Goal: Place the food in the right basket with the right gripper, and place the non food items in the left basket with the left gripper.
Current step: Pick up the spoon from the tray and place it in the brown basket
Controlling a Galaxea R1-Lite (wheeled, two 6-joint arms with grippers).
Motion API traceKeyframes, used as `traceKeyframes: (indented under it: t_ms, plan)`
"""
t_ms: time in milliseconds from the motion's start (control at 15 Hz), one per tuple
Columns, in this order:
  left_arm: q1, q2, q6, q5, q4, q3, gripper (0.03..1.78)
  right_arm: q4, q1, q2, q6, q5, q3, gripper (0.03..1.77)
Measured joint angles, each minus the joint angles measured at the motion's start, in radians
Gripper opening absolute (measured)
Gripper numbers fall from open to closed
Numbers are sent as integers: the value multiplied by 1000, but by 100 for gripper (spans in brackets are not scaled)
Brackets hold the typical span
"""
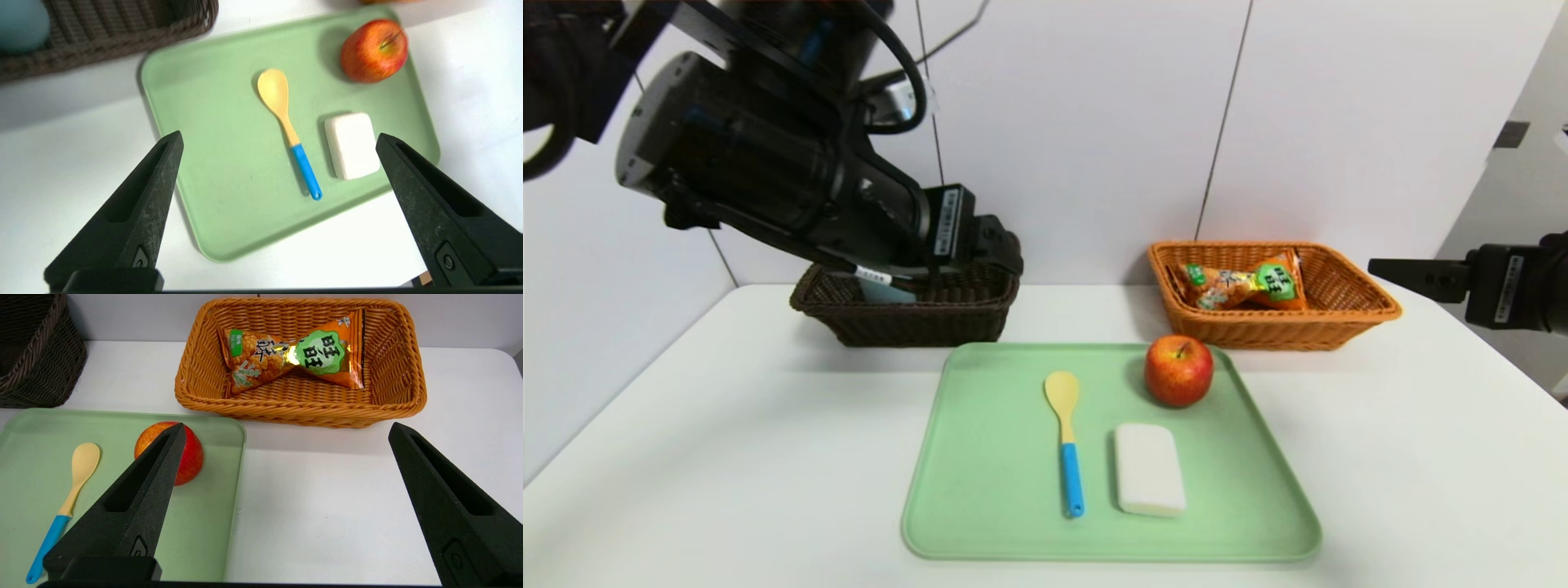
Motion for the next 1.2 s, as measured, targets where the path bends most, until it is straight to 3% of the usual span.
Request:
traceKeyframes:
  t_ms: [133, 333, 733, 1200]
  plan:
    - [-54, 68, -109, 25, 115, -81, 167, -1, -3, 0, 3, 0, 1, 171]
    - [-104, 183, -210, -5, 232, -142, 168, -1, -5, -1, 5, 0, 15, 171]
    - [-166, 353, -229, -4, 253, -154, 169, -3, -9, -30, 5, 0, 103, 171]
    - [-216, 441, -227, 151, 214, -155, 169, -18, -9, -101, 4, 2, 183, 171]
